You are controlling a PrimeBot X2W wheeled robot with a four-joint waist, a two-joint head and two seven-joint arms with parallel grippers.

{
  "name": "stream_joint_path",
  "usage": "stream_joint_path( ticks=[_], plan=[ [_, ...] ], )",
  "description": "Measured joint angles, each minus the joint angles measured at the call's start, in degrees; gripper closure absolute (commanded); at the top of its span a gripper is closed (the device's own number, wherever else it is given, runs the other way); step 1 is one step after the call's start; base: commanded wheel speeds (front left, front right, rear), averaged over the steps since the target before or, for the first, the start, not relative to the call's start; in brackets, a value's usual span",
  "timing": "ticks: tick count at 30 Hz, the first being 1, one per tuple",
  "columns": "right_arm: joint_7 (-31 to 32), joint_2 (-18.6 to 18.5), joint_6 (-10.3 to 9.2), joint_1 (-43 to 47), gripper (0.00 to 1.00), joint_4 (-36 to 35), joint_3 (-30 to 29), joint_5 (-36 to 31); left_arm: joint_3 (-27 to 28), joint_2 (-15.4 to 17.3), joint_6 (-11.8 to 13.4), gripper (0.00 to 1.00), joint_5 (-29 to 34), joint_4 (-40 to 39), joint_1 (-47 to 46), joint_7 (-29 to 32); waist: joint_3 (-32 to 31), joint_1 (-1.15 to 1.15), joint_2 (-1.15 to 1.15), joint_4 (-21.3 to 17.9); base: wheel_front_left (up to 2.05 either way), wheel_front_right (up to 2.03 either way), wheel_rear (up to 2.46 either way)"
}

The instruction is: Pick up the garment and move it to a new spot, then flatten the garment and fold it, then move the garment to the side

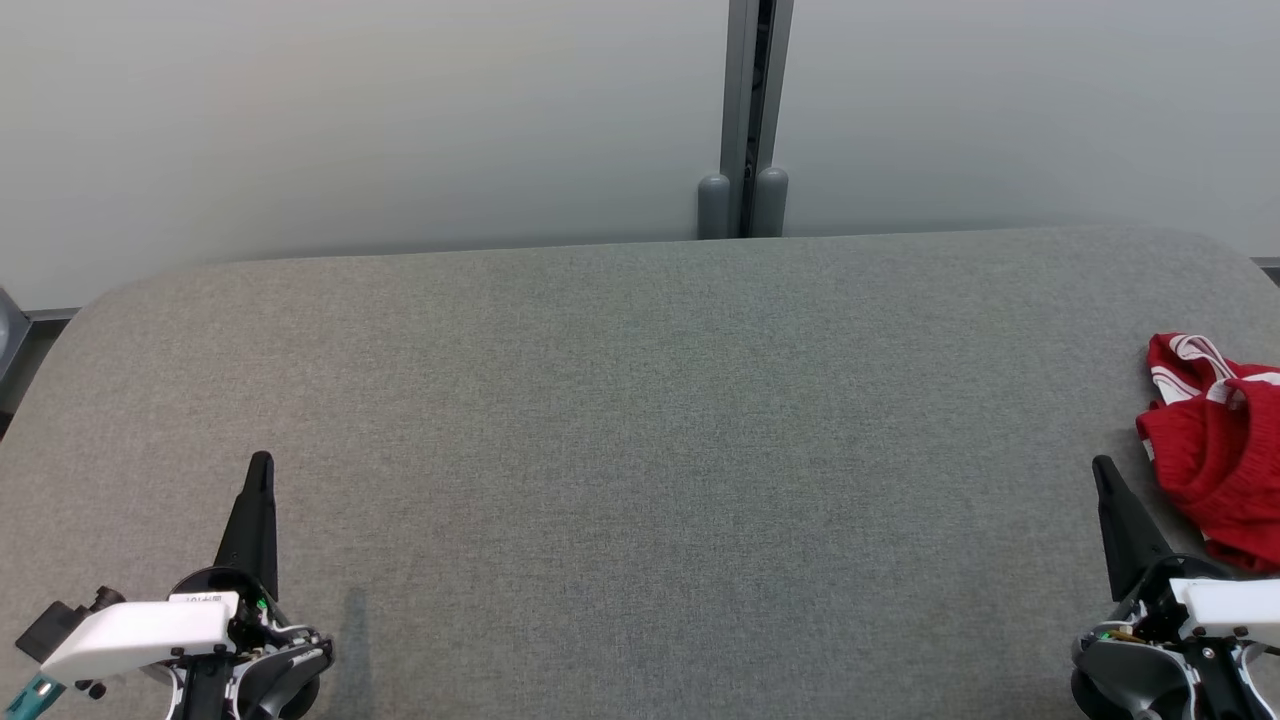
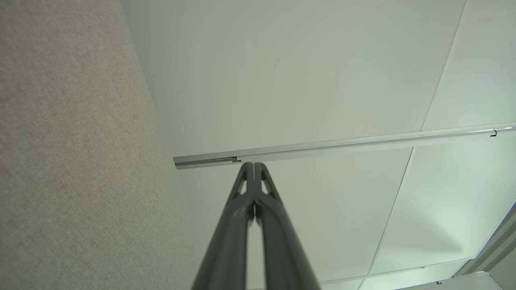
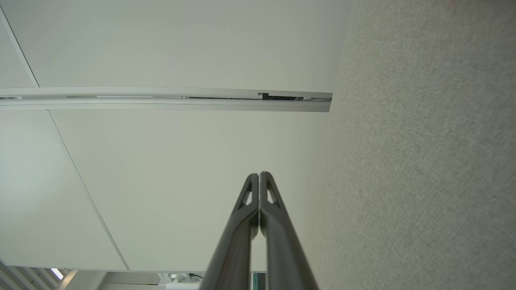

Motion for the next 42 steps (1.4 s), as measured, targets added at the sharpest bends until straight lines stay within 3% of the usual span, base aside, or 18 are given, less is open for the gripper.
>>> stream_joint_path(
  ticks=[42],
  plan=[
    [0.0, -0.01, 0.0, 0.0, 1.0, -0.01, 0.01, 0.0, 0.0, 0.0, 0.0, 1.0, 0.0, 0.0, 0.0, 0.0, 0.0, 0.0, 0.0, 0.0, 0.0, 0.0, 0.0]
  ],
)
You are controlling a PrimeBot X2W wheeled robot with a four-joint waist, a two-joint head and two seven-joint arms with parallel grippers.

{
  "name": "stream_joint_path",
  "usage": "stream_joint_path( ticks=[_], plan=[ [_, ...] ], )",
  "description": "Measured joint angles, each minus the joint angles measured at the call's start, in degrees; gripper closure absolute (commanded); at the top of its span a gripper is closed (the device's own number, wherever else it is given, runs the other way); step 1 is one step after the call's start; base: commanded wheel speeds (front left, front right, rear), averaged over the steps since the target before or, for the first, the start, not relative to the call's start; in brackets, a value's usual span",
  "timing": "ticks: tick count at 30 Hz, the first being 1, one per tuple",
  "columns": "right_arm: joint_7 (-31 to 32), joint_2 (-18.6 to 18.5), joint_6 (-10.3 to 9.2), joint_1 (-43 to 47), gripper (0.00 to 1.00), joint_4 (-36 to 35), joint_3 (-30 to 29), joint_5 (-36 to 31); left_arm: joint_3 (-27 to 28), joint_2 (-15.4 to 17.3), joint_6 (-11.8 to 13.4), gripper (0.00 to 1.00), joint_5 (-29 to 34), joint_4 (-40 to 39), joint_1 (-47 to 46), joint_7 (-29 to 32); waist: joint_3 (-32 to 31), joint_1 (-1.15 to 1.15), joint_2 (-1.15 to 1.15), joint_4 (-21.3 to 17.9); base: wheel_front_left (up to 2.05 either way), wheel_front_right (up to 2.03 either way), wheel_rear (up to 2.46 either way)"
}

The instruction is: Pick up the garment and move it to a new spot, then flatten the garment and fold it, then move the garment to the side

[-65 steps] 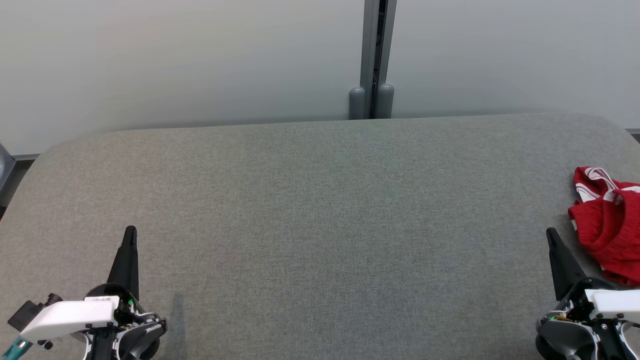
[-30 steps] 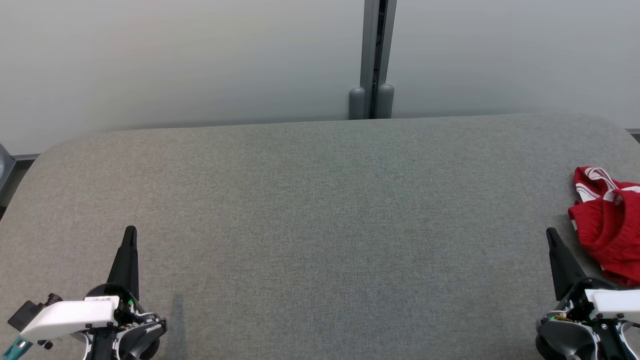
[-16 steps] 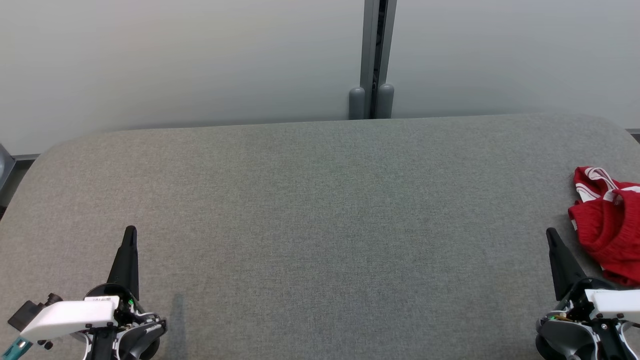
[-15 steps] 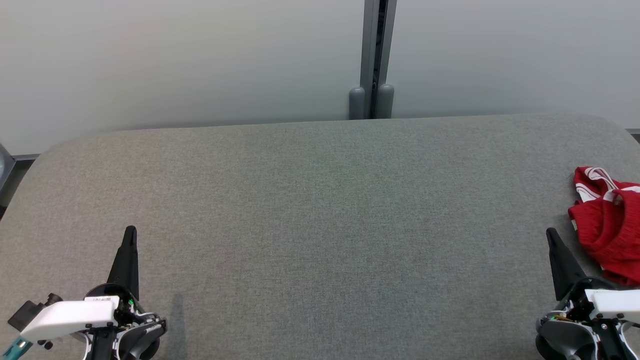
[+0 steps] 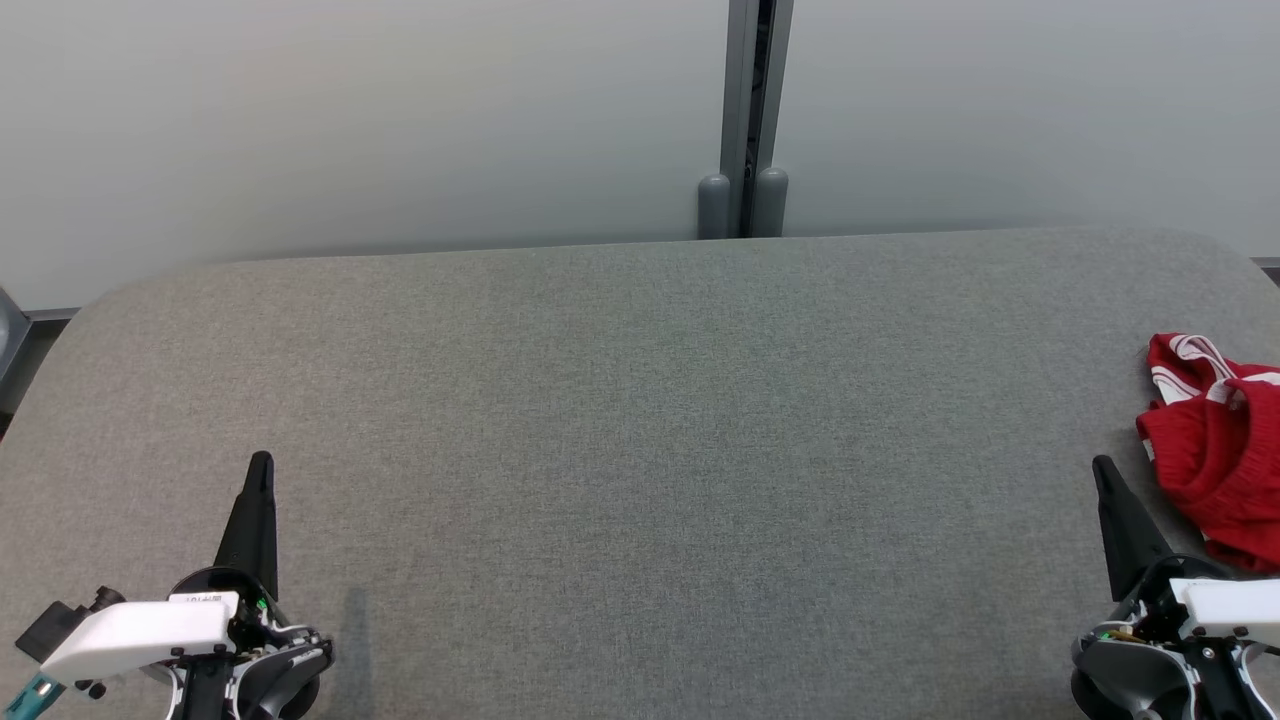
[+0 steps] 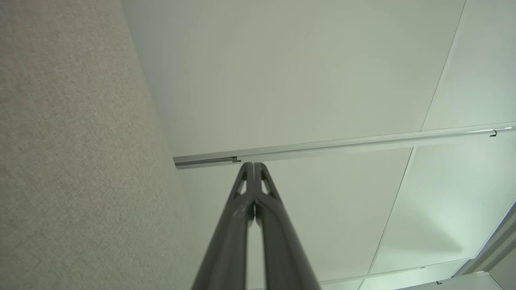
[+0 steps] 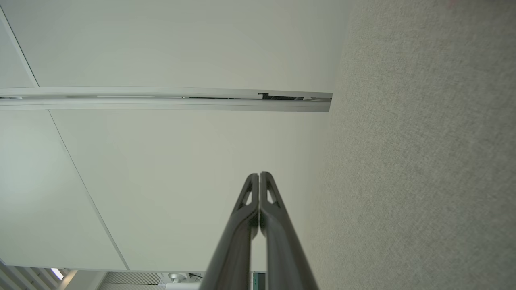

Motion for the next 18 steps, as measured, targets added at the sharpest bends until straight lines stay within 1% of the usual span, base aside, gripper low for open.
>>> stream_joint_path(
  ticks=[18],
  plan=[
    [0.0, 0.0, 0.0, 0.0, 1.0, 0.0, 0.0, 0.0, 0.0, 0.0, 0.0, 1.0, 0.0, 0.0, 0.0, 0.0, 0.0, 0.0, 0.0, 0.0, 0.0, 0.0, 0.0]
  ],
)
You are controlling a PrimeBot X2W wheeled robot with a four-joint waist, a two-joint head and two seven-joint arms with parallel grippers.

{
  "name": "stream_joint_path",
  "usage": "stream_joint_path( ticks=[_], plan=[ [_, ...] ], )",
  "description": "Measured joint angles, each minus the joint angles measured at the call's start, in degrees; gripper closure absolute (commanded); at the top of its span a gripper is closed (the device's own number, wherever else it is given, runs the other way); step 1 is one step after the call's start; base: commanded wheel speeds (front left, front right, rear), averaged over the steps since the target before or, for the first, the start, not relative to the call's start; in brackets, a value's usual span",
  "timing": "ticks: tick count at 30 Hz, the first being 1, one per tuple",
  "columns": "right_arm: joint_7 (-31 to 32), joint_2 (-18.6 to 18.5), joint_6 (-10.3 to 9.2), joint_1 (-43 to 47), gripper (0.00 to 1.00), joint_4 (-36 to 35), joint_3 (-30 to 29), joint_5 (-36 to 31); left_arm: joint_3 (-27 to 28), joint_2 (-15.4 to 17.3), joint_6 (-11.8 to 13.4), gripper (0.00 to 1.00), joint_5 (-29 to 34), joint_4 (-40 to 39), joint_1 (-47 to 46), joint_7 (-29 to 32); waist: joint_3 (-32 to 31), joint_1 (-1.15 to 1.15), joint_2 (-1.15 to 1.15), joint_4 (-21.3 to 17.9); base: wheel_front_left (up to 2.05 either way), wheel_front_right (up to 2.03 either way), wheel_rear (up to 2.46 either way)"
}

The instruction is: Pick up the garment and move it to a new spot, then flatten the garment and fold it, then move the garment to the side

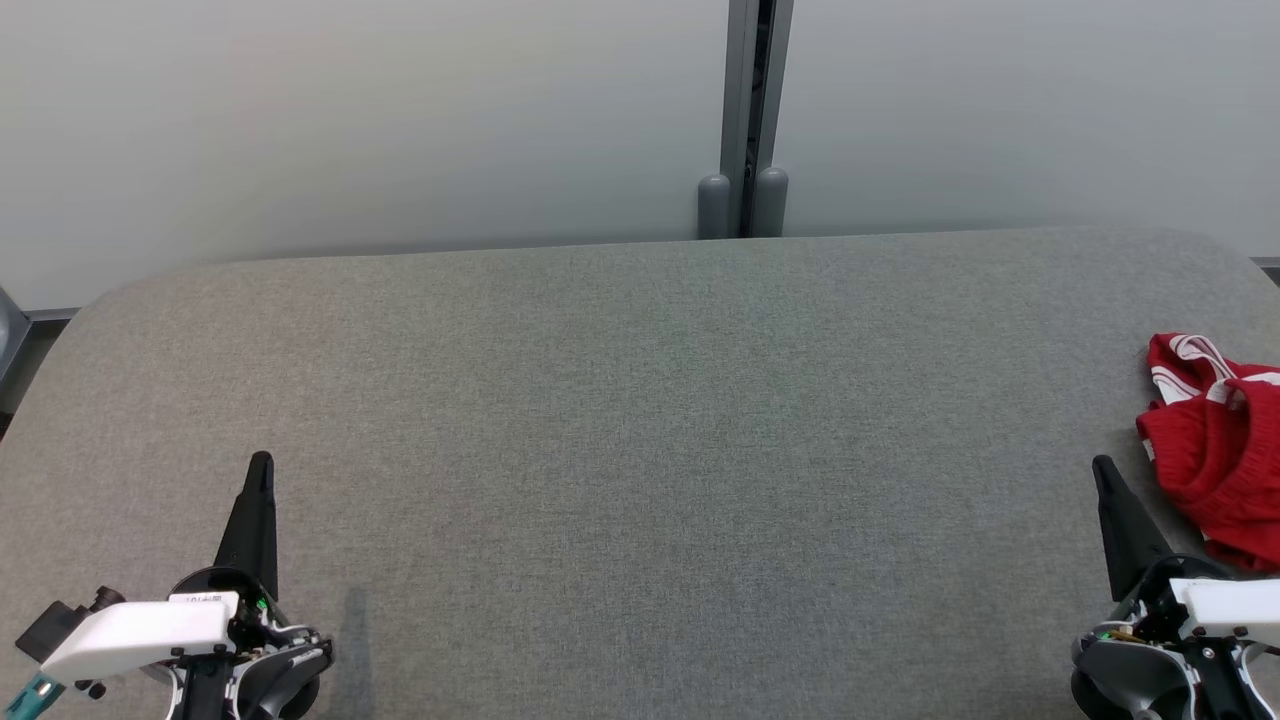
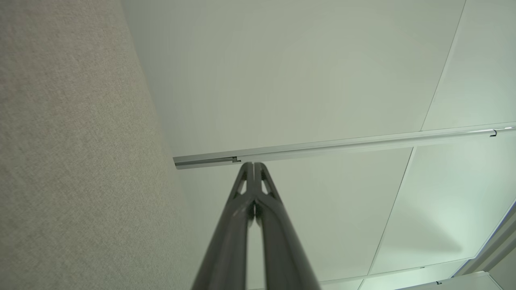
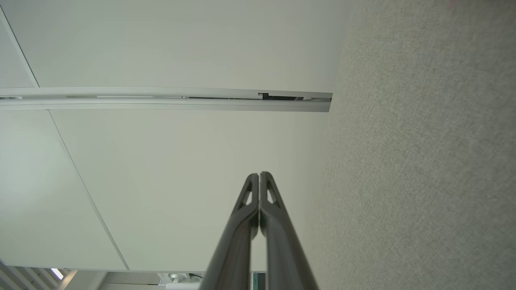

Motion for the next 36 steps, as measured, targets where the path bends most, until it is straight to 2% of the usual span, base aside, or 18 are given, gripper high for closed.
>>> stream_joint_path(
  ticks=[36],
  plan=[
    [0.0, 0.0, 0.0, 0.0, 1.0, 0.0, 0.0, 0.0, 0.0, 0.0, 0.0, 1.0, 0.0, -0.01, 0.0, 0.0, 0.0, 0.0, 0.0, 0.0, 0.0, 0.0, 0.0]
  ],
)
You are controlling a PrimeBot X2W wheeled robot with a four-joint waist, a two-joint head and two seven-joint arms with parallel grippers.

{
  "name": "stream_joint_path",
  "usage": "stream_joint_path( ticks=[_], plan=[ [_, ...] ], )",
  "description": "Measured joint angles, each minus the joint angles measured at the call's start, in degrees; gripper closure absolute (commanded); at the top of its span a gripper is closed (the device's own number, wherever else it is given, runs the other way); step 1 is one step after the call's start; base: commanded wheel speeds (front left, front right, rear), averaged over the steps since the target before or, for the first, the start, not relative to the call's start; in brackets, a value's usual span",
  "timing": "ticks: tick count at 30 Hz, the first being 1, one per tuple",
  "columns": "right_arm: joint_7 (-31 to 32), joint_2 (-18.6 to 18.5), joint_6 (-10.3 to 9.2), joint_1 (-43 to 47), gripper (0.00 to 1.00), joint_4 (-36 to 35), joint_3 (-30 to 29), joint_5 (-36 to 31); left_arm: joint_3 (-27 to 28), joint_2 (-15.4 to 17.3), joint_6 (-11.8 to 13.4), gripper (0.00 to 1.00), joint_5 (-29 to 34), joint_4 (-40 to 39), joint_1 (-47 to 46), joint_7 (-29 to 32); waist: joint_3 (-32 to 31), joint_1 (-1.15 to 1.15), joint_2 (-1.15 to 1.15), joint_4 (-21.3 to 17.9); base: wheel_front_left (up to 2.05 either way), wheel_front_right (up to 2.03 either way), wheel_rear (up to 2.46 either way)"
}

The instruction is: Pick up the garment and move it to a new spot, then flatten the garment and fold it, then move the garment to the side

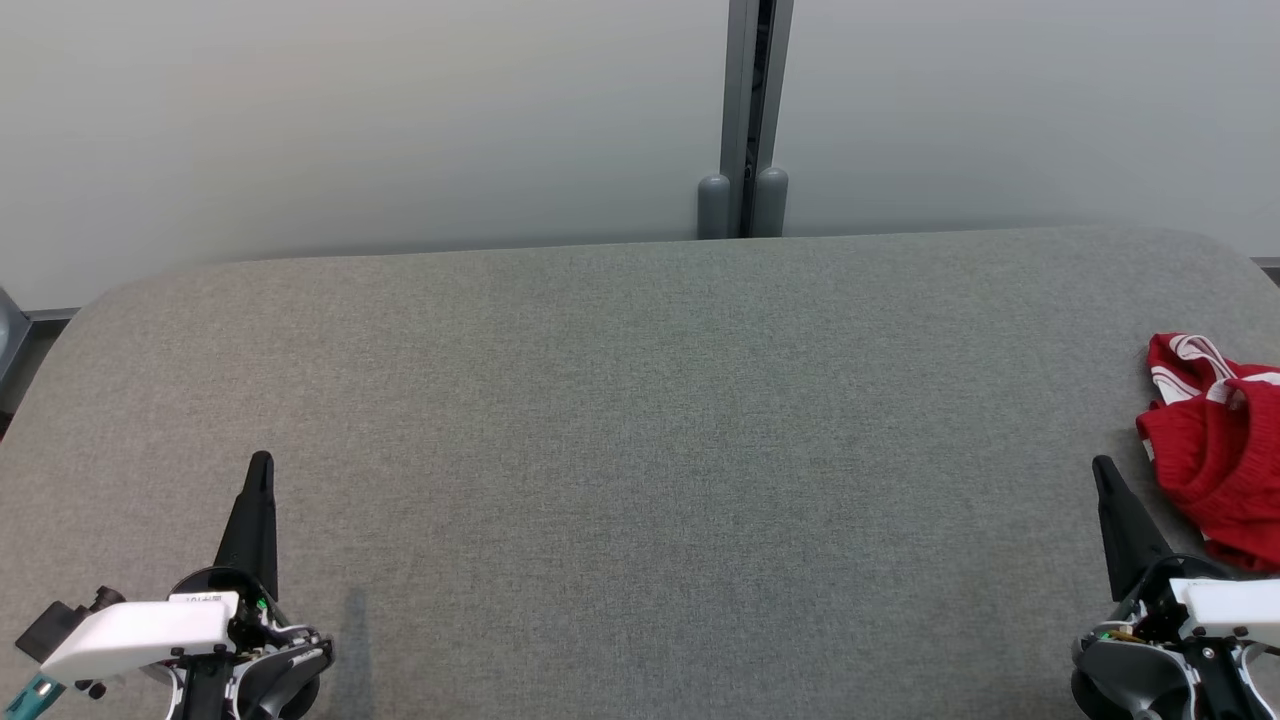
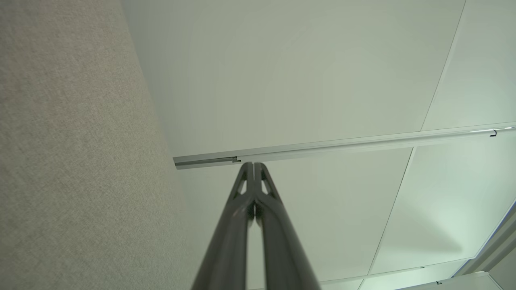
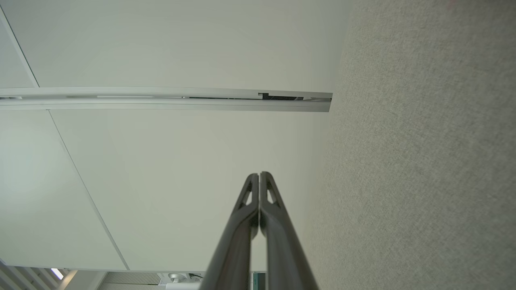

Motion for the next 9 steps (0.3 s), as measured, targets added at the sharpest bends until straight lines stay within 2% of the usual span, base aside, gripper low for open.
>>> stream_joint_path(
  ticks=[9],
  plan=[
    [0.0, 0.0, 0.0, 0.0, 1.0, 0.0, 0.0, 0.0, 0.0, 0.0, 0.0, 1.0, 0.0, 0.0, 0.0, 0.0, 0.0, 0.0, 0.0, 0.0, 0.0, 0.0, 0.0]
  ],
)
